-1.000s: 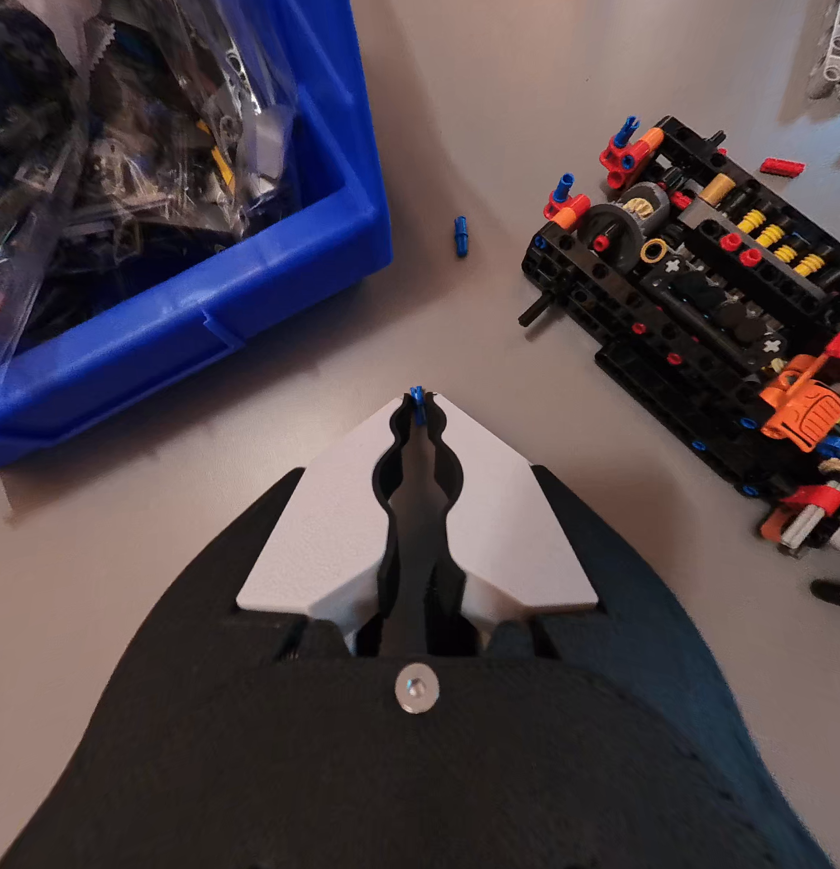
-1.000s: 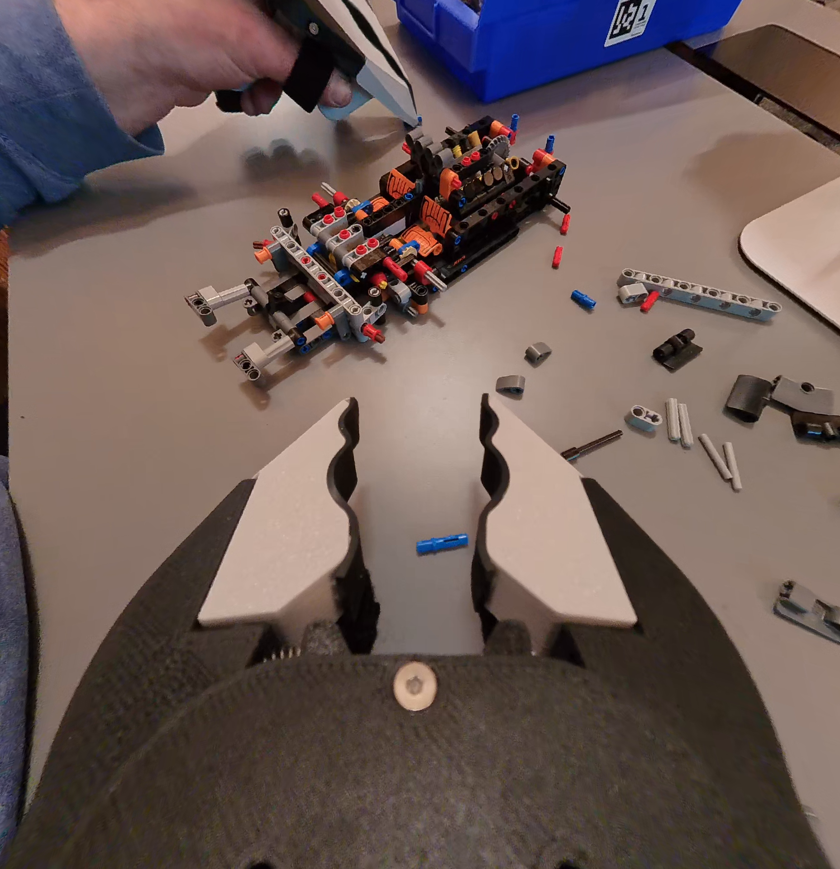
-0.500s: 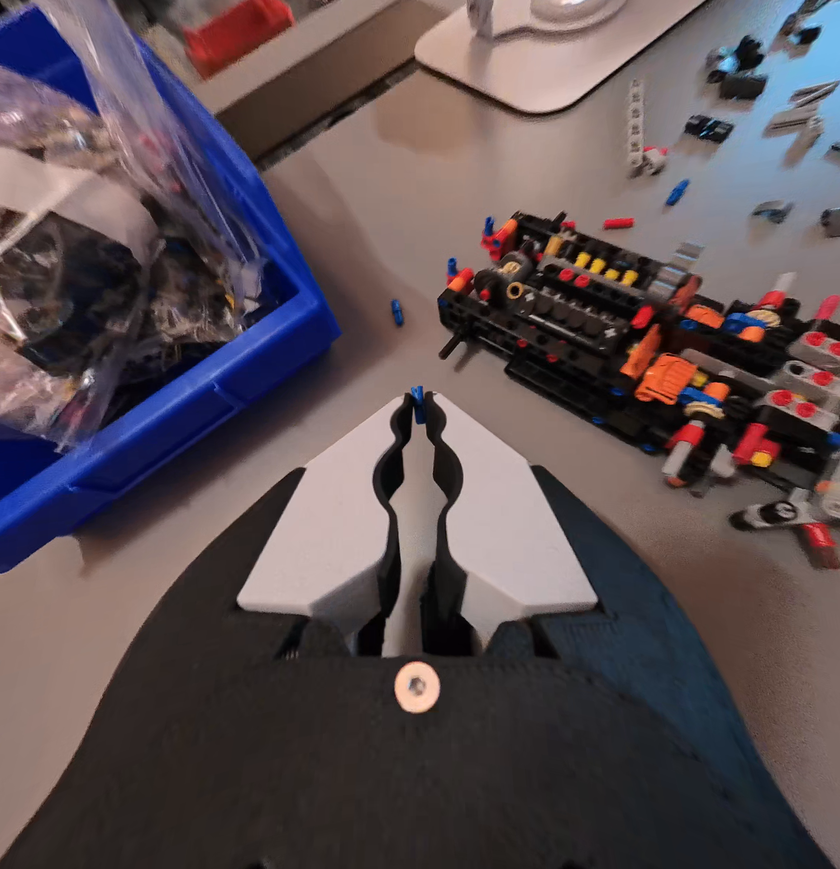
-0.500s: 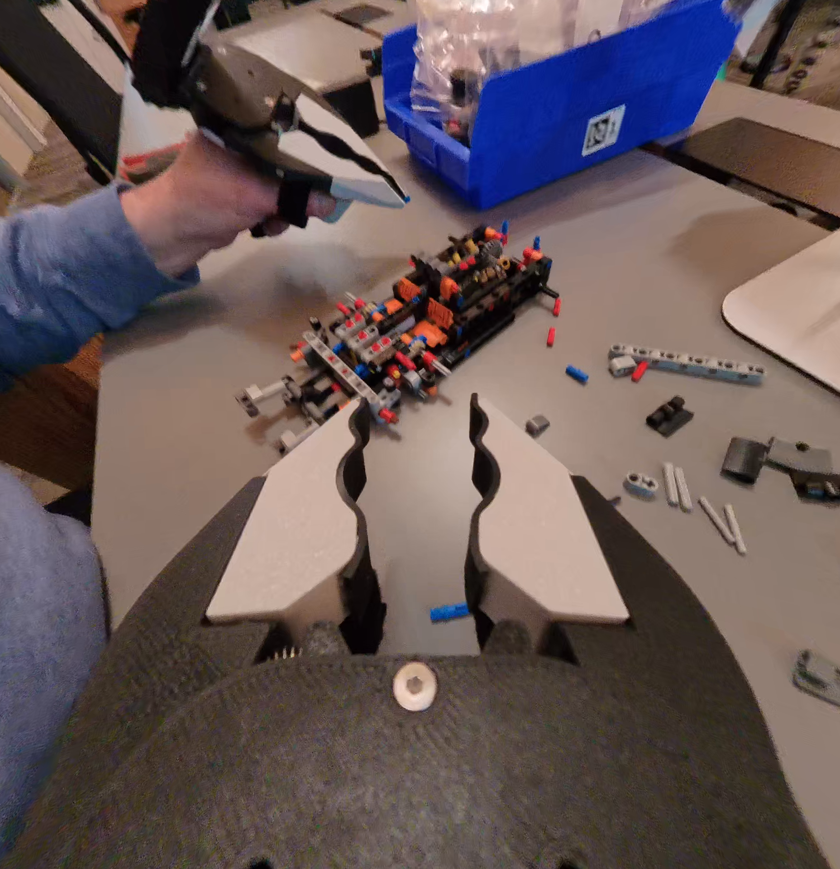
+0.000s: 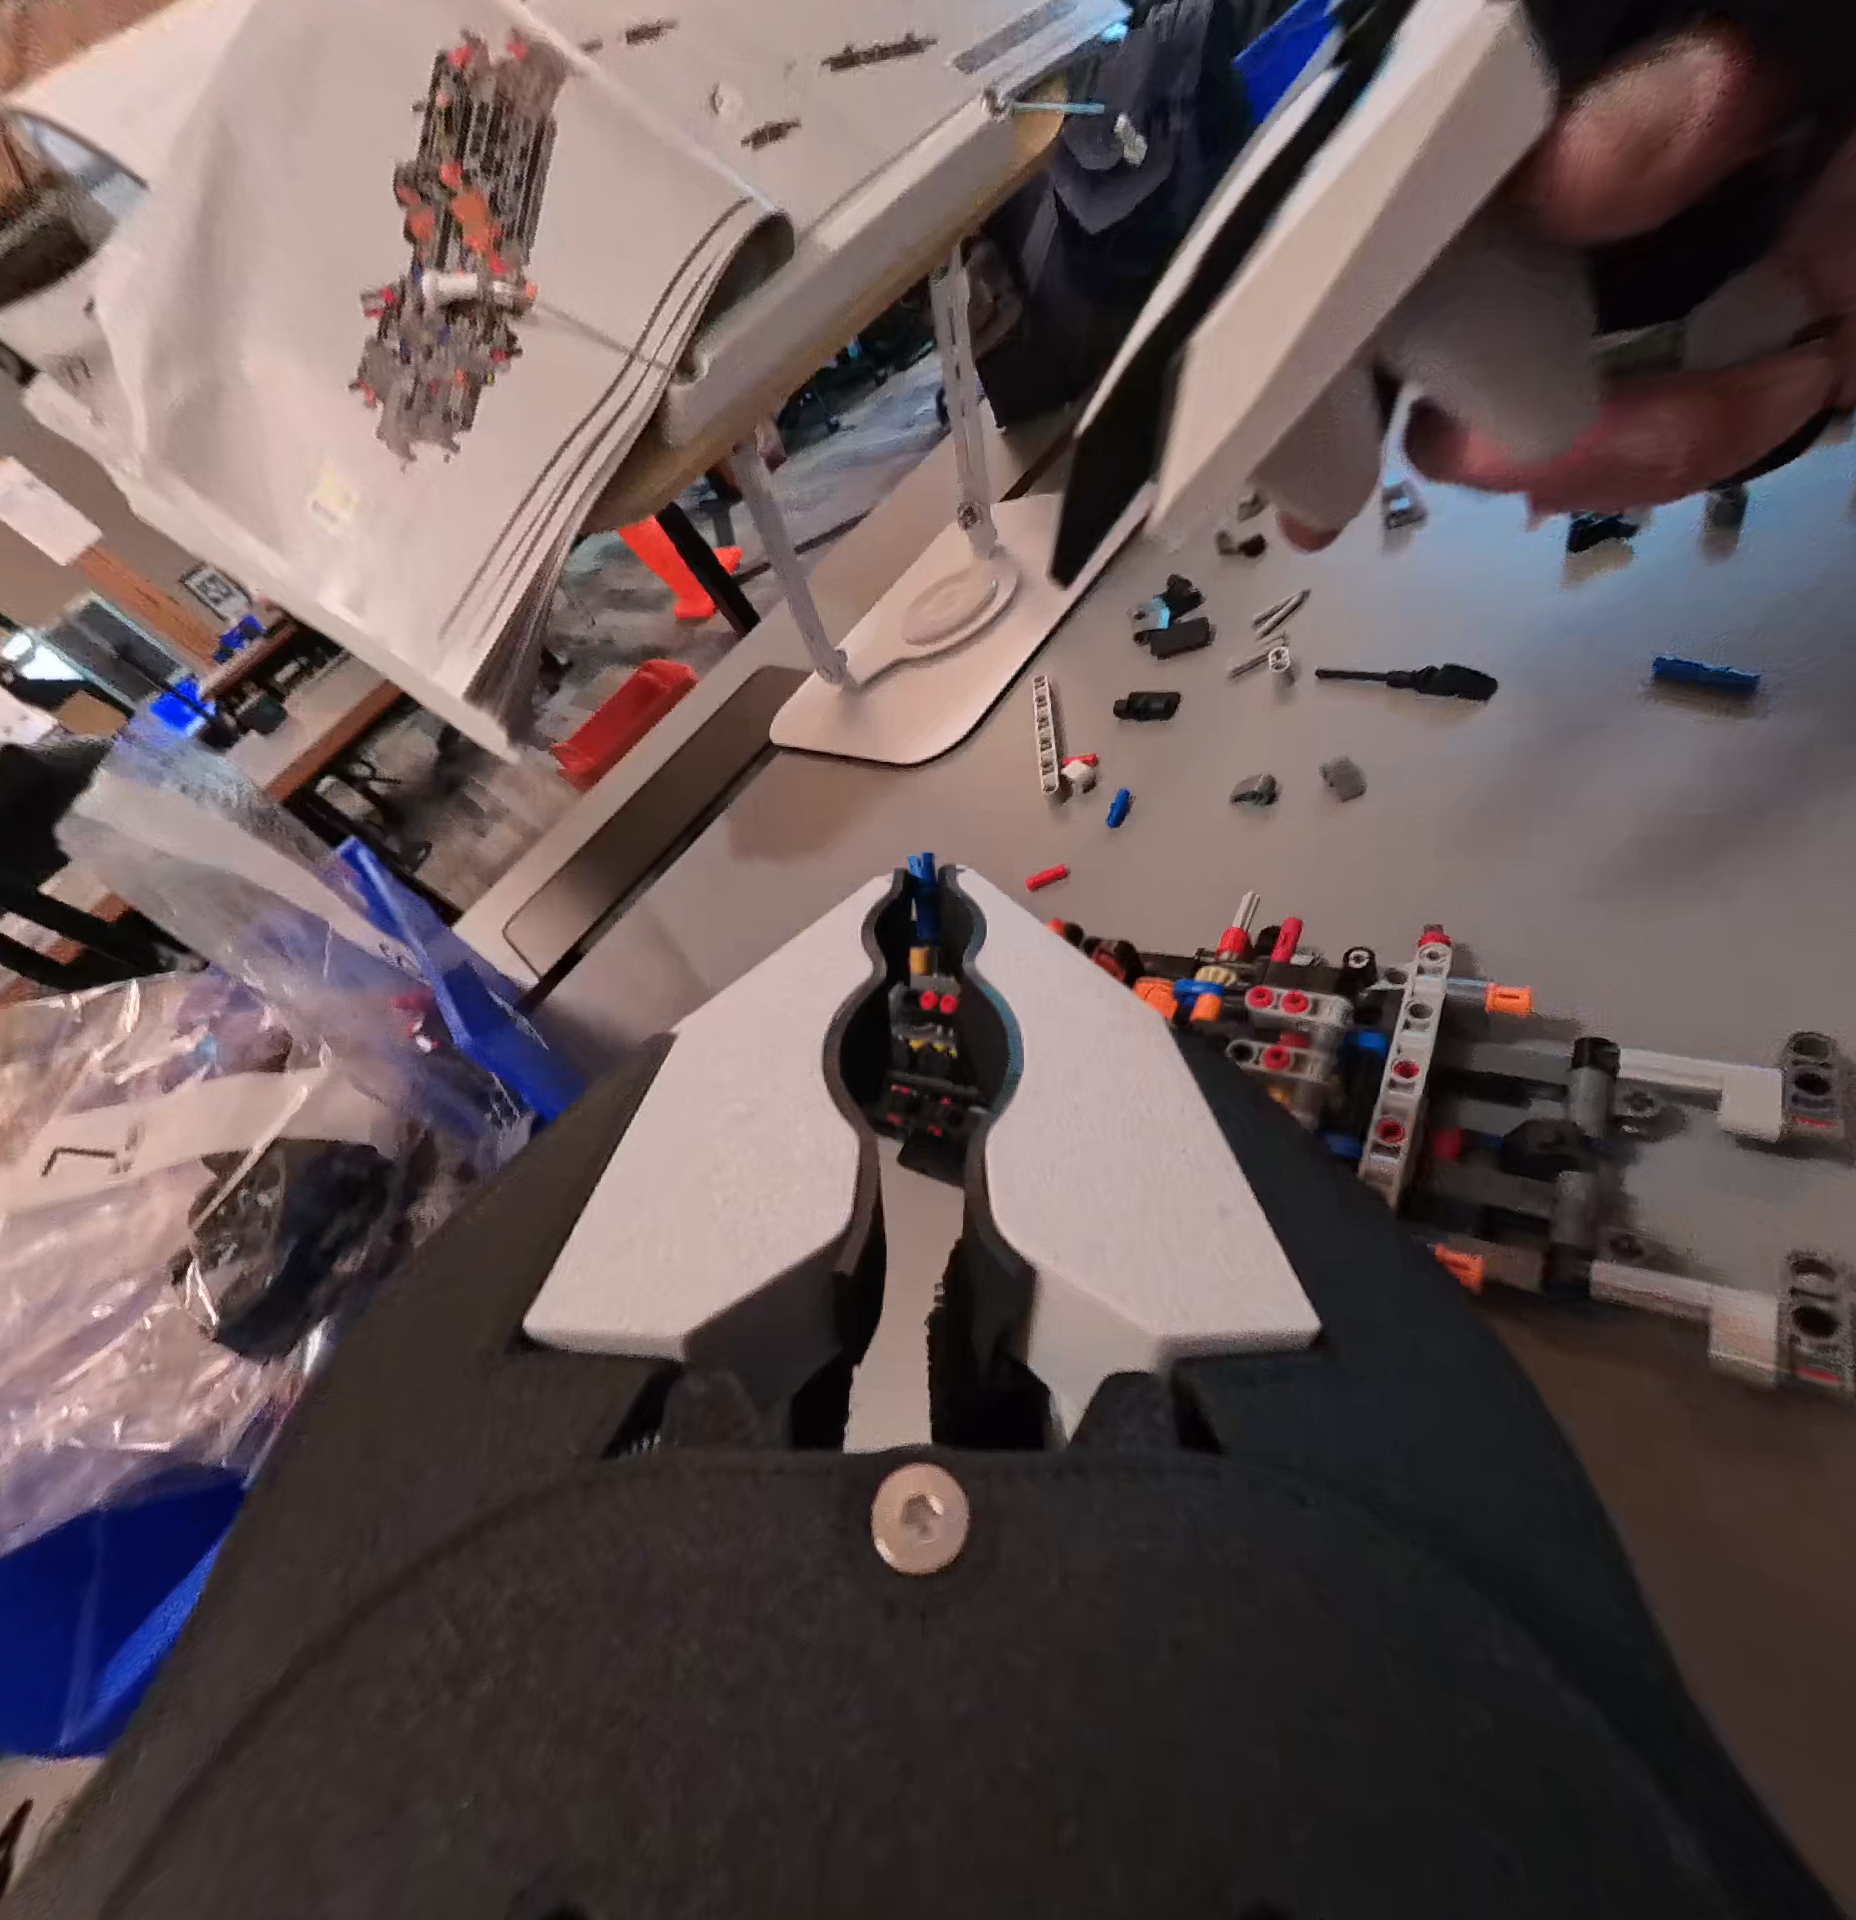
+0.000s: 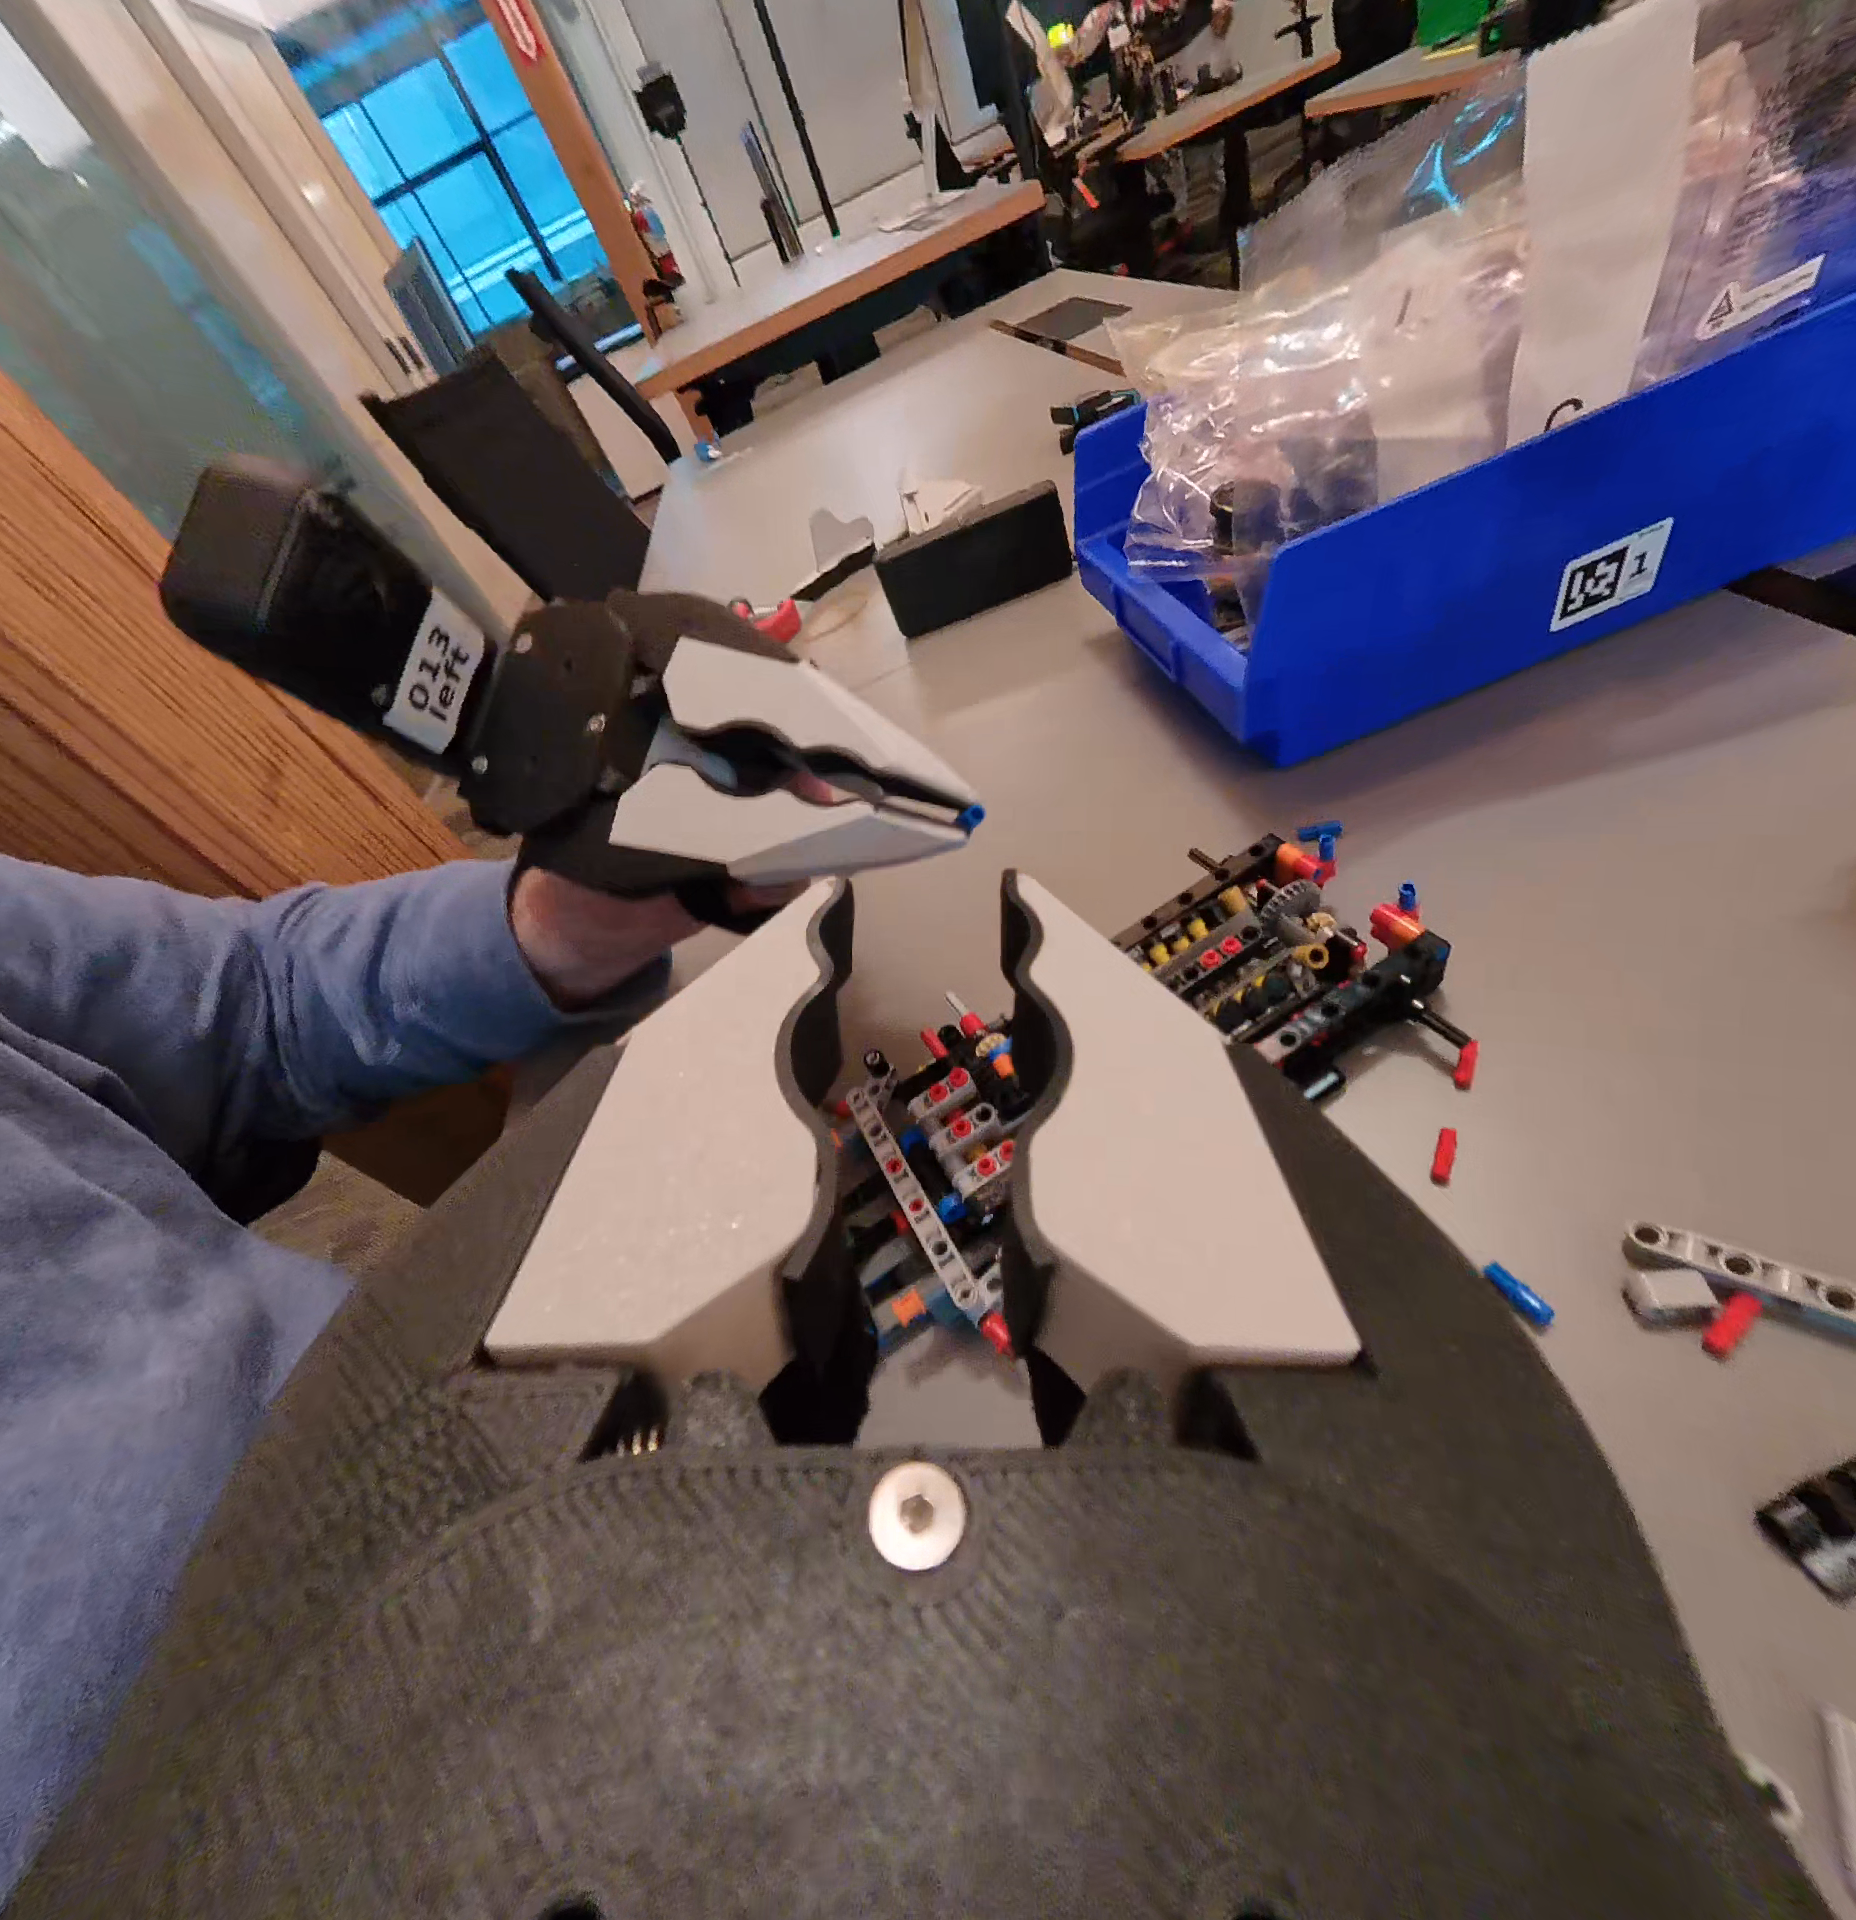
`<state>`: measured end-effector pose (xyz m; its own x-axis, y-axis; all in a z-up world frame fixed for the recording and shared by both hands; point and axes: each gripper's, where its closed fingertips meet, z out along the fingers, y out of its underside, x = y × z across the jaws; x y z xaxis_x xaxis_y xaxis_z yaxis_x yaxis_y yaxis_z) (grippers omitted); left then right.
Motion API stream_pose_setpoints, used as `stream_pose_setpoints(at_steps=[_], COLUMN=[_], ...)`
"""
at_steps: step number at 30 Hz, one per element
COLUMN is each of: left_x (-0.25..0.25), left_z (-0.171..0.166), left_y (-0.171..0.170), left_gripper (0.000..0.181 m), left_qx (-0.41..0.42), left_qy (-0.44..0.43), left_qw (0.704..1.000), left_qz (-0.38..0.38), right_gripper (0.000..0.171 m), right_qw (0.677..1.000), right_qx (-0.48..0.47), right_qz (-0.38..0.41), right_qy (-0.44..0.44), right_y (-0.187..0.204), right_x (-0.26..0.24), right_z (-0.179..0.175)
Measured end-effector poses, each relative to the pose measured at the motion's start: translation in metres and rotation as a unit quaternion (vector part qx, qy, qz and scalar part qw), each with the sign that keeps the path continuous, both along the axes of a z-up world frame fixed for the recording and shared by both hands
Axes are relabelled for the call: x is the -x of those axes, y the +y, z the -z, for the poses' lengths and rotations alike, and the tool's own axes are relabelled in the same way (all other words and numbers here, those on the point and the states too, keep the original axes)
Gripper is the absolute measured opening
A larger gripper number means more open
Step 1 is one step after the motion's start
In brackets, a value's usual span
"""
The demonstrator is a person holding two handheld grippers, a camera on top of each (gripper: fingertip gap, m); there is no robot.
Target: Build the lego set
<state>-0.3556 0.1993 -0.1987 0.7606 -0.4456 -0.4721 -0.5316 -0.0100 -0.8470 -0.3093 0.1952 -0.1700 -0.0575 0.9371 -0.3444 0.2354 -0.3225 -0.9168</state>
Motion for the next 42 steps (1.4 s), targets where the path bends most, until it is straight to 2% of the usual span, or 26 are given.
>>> stream_pose_setpoints(at_steps=[8, 18, 25, 36, 42], left_x=[-0.016, 0.01, 0.005, -0.013, -0.019], left_z=[-0.008, -0.008, -0.009, -0.013, -0.011], left_y=[-0.003, -0.002, -0.005, -0.011, -0.012], left_gripper=[0.003, 0.003, 0.003, 0.003, 0.003], left_qx=[-0.027, -0.033, -0.038, -0.083, -0.096], left_qy=[-0.005, -0.022, -0.027, 0.044, 0.089], left_qw=[0.999, 0.999, 0.999, 0.995, 0.991], left_qz=[0.028, 0.009, 0.025, 0.029, 0.026], right_gripper=[0.026, 0.027, 0.026, 0.022, 0.017], right_qw=[0.999, 0.998, 0.998, 0.995, 0.994], right_qx=[0.033, 0.047, 0.053, 0.083, 0.087], right_qz=[-0.02, -0.036, -0.041, -0.061, -0.068], right_qy=[0.004, -0.001, -0.003, 0.008, -0.012], right_y=[0.007, 0.011, 0.007, -0.001, -0.007], right_x=[0.01, 0.016, 0.02, 0.027, 0.032], right_z=[0.004, 0.004, 0.007, 0.004, 0.015])
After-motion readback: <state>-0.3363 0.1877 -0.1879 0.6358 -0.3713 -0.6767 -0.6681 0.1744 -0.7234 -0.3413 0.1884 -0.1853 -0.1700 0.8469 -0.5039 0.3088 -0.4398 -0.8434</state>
